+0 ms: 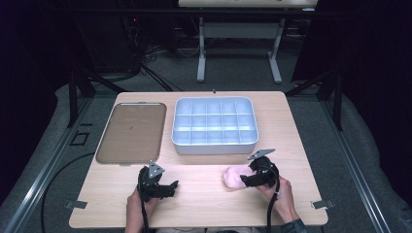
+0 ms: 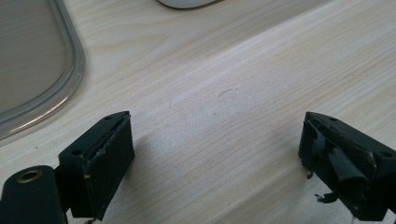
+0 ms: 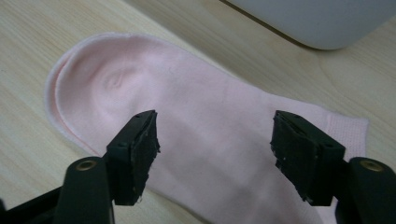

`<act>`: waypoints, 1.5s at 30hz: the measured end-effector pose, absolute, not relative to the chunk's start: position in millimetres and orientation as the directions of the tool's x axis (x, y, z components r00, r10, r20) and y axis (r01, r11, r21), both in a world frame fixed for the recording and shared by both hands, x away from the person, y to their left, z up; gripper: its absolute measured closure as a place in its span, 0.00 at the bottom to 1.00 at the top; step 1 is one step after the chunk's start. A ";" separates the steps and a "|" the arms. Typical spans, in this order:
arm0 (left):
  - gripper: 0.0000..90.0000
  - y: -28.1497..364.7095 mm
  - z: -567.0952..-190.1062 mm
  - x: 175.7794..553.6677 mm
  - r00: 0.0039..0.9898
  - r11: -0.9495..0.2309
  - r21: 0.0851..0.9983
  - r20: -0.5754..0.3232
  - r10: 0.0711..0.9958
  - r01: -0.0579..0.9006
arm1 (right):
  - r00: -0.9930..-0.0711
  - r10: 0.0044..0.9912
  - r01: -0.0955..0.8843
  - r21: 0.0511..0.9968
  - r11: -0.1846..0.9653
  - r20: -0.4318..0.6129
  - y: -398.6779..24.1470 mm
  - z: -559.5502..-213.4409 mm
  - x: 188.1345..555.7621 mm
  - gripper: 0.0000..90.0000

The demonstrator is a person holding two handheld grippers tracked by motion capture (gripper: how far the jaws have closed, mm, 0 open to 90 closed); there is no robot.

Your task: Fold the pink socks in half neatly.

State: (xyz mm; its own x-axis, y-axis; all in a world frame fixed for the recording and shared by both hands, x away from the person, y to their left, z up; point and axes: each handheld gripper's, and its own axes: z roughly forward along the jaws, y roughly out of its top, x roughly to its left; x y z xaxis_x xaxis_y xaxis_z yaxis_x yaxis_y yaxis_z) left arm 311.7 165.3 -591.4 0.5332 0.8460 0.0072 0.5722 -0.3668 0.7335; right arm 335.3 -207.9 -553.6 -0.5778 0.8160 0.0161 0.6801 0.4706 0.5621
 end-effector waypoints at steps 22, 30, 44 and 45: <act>0.11 165.4 -591.3 311.7 0.535 -0.369 0.733 0.009 0.845 0.571 | -0.552 0.833 0.693 0.576 0.434 0.037 -209.0 -561.2 329.8 0.94; 0.11 165.4 -591.3 311.7 0.535 -0.369 0.733 0.009 0.845 0.571 | -0.558 0.824 0.685 0.615 0.391 0.098 -207.0 -544.0 318.0 0.94; 0.11 165.4 -591.3 311.7 0.535 -0.370 0.733 0.009 0.845 0.571 | -0.605 0.787 0.652 0.644 0.400 0.124 -175.0 -525.8 291.7 0.93; 0.11 165.4 -591.3 311.7 0.535 -0.370 0.733 0.009 0.845 0.571 | -0.609 0.783 0.651 0.642 0.405 0.124 -171.6 -525.9 290.6 0.93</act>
